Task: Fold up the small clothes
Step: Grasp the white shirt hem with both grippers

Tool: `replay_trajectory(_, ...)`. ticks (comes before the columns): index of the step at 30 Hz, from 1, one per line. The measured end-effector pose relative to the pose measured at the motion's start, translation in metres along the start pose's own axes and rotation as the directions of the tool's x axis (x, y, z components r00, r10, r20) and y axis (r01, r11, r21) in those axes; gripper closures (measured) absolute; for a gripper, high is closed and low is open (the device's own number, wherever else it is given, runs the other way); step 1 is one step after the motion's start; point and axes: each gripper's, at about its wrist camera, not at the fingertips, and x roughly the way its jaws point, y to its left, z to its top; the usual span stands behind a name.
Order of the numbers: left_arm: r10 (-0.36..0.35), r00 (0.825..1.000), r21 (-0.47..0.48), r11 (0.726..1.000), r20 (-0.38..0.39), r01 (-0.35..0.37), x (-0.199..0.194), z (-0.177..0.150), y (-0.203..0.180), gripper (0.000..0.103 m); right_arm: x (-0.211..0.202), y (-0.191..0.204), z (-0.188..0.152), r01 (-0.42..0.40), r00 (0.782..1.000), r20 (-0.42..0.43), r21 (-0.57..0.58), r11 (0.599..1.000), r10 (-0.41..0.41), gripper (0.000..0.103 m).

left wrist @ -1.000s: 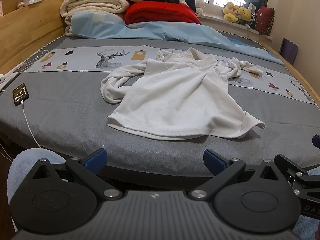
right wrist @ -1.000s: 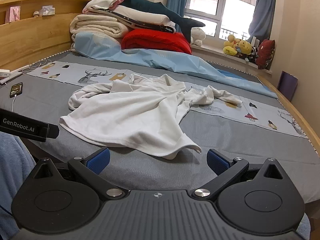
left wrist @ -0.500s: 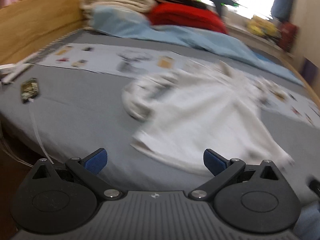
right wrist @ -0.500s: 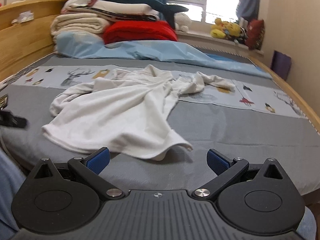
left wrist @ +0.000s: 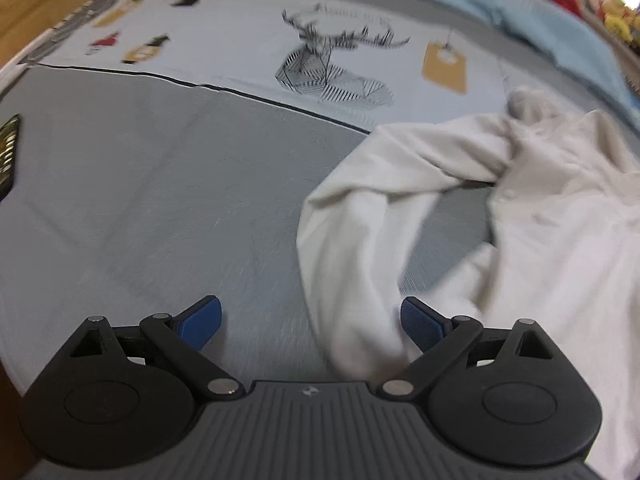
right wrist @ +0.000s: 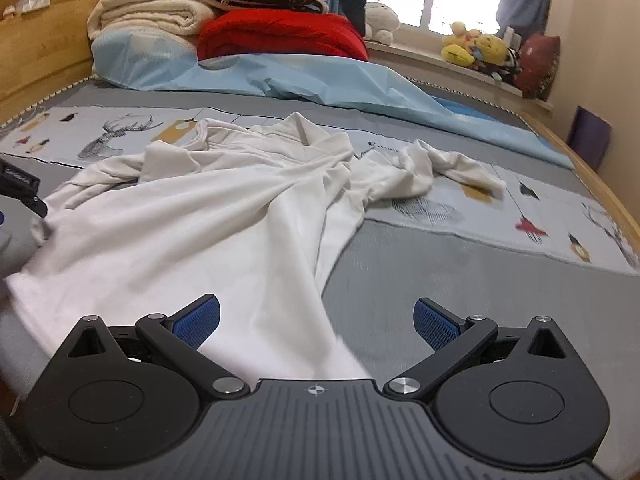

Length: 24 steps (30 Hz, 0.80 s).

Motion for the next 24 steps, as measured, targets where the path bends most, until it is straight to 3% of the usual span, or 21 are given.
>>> replay_trajectory(3, 0.004, 0.999, -0.007, 1.000, -0.036, -0.004, 0.025, 0.016, -0.004, 0.015, 0.028, 0.002, 0.007, -0.008, 1.000, -0.011, -0.023, 1.000, 0.008, 0.001)
replay_trajectory(5, 0.031, 0.998, 0.071, 0.997, 0.051, -0.034, 0.018, 0.023, -0.017, 0.072, 0.043, 0.000, 0.007, -0.002, 1.000, -0.029, -0.031, 1.000, 0.001, 0.001)
replay_trajectory(6, 0.056, 0.995, 0.125, 0.990, 0.081, -0.066, 0.013, 0.032, -0.024, 0.091, 0.049, -0.002, 0.006, 0.002, 0.999, -0.044, -0.026, 1.000, -0.004, 0.001)
replay_trajectory(7, 0.121, 0.984, 0.122, 0.983, 0.131, -0.137, 0.006, 0.041, -0.024, 0.091, 0.056, -0.004, 0.005, 0.003, 0.998, -0.065, -0.015, 1.000, -0.004, 0.002)
replay_trajectory(9, 0.192, 0.945, 0.062, 0.975, 0.265, -0.216, -0.016, 0.072, -0.014, 0.091, 0.065, -0.008, 0.005, -0.003, 0.995, -0.099, 0.017, 1.000, 0.004, 0.003)
replay_trajectory(12, 0.287, 0.858, -0.091, 0.957, 0.426, -0.275, -0.053, 0.126, 0.020, 0.087, 0.069, -0.016, 0.007, -0.011, 0.994, -0.106, 0.083, 0.997, 0.019, 0.003)
replay_trajectory(14, 0.407, 0.796, -0.191, 0.913, 0.448, -0.359, -0.060, 0.155, 0.042, 0.065, 0.071, -0.021, 0.008, -0.012, 0.995, -0.101, 0.113, 0.994, 0.023, 0.003)
replay_trajectory(15, 0.457, 0.785, -0.229, 0.890, 0.418, -0.395, -0.060, 0.164, 0.053, 0.037, 0.072, -0.024, 0.008, -0.011, 0.994, -0.103, 0.121, 0.993, 0.024, 0.003)
replay_trajectory(16, 0.462, 0.794, -0.239, 0.886, 0.395, -0.397, -0.056, 0.170, 0.061, 0.021, 0.073, -0.026, 0.008, -0.008, 0.994, -0.106, 0.129, 0.992, 0.022, 0.003)
replay_trajectory(17, 0.432, 0.816, -0.228, 0.901, 0.385, -0.370, -0.055, 0.168, 0.069, 0.019, 0.074, -0.029, 0.008, -0.003, 0.994, -0.110, 0.141, 0.990, 0.018, 0.003)
replay_trajectory(21, 0.288, 0.892, -0.160, 0.956, 0.347, -0.246, -0.052, 0.129, 0.078, 0.017, 0.075, -0.049, 0.008, 0.041, 0.994, -0.105, 0.206, 0.978, -0.019, 0.003)
replay_trajectory(24, 0.135, 0.956, -0.082, 0.990, 0.261, -0.118, -0.049, 0.081, 0.069, 0.017, 0.075, -0.070, 0.005, 0.078, 0.994, -0.101, 0.275, 0.958, -0.051, 0.003)
